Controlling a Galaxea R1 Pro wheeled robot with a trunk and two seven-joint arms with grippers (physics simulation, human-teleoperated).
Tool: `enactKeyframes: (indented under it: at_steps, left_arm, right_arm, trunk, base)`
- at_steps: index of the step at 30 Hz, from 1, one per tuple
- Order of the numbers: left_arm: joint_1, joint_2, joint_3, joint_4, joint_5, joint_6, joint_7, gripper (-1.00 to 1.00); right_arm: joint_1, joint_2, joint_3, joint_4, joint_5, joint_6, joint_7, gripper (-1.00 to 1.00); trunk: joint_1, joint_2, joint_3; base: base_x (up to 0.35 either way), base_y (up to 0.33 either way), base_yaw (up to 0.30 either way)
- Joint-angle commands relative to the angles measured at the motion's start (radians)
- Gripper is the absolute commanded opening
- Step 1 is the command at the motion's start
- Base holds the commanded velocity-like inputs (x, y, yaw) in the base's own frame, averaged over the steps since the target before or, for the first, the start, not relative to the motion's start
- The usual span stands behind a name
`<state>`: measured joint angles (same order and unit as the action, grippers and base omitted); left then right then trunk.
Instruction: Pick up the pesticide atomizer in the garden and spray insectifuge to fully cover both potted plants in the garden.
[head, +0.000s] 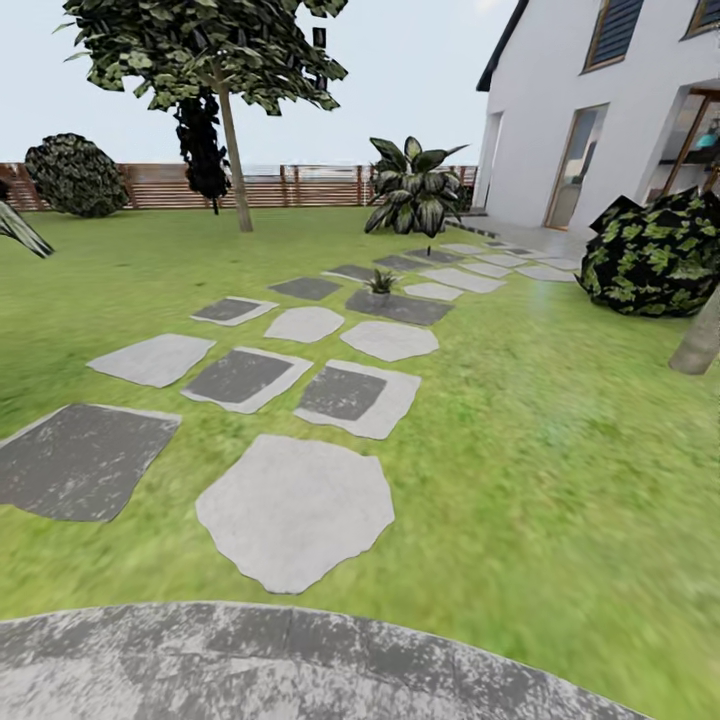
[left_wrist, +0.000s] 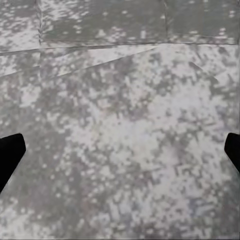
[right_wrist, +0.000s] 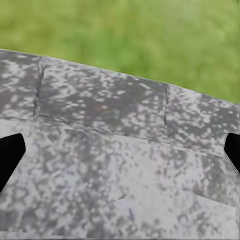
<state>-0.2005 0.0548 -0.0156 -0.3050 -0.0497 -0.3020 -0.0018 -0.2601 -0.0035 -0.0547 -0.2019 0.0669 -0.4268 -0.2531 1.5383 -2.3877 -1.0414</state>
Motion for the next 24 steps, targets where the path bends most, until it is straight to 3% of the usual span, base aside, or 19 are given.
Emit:
enactKeyframes:
  at_steps: [1, 18, 24]
  left_arm:
    - [0.000, 0.000, -0.001, 0.001, -0.004, -0.003, 0.000, 1.00]
    - [0.000, 0.002, 0.000, 0.001, -0.002, -0.003, 0.000, 1.00]
    - [0.000, 0.002, 0.000, 0.001, -0.003, -0.003, 0.000, 1.00]
  right_arm:
    - [-0.001, 0.000, -0.005, 0.001, 0.007, -0.003, -0.002, 1.00]
    - [-0.001, 0.000, -0.005, 0.002, 0.008, -0.003, -0.002, 1.00]
    - [-0.001, 0.000, -0.005, 0.002, 0.008, -0.003, -0.002, 1.00]
  trunk:
    - [0.000, 0.000, -0.002]
    - [0.000, 0.000, -0.002]
    - [0.000, 0.000, -0.005]
  base:
    - [0.339, 0.000, -0.010]
    - [0.339, 0.000, -0.002]
    - [0.339, 0.000, -0.155]
